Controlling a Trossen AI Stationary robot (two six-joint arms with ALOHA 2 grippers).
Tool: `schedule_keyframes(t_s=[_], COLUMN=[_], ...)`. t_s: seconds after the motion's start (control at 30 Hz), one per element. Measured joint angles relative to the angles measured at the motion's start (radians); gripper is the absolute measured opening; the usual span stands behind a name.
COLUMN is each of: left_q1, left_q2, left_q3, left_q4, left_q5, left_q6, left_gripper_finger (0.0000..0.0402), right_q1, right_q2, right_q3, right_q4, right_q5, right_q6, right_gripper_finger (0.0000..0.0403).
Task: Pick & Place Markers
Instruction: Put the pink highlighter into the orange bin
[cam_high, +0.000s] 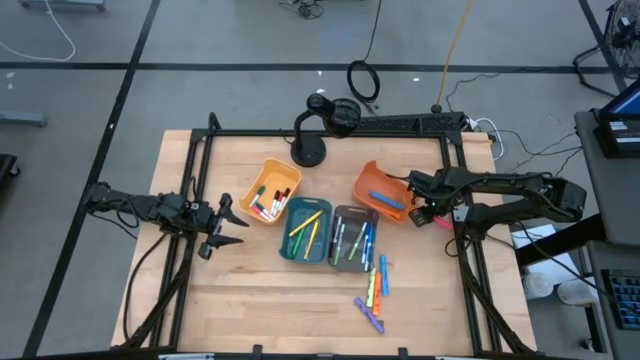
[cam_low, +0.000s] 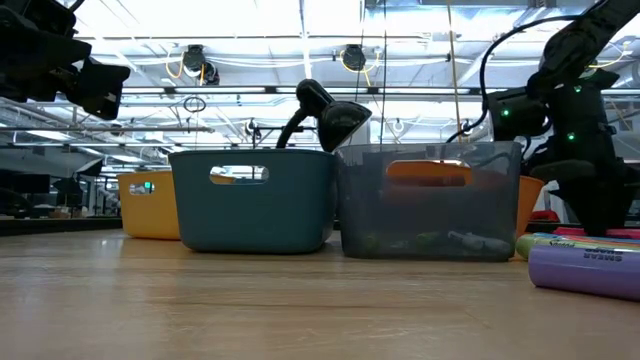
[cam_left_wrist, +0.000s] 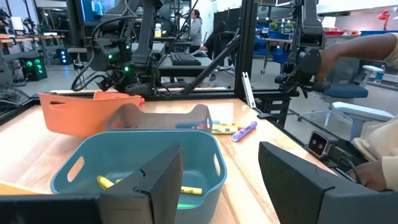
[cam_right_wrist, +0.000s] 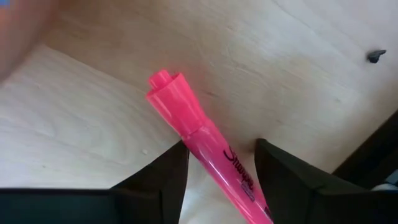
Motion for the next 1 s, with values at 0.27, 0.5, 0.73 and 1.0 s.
schedule_keyframes(t_s=[0.27,0.5,0.73,1.0], left_q1=[0.0,0.0,0.0,0.0], left_q2=[0.0,0.0,0.0,0.0], left_q3=[0.0,0.0,0.0,0.0], left_q4=[0.0,0.0,0.0,0.0], left_q5=[0.0,0.0,0.0,0.0], left_q6=[0.0,0.0,0.0,0.0], left_gripper_finger=[0.0214,0.0214,0.0214,0.0214], right_q1=[0.0,0.0,0.0,0.031], right_q2=[0.0,0.001,-0.027,-0.117], right_q3=[-0.001,-0.002,0.0,0.058], right_q4=[0.0,-0.041,-0.062,-0.096], right_q5=[-0.025,-0.066,-0.217,-0.254], right_q6=[0.019,0.093,0.098,0.09], right_gripper_finger=[0.012,0.0041,0.004,0.004])
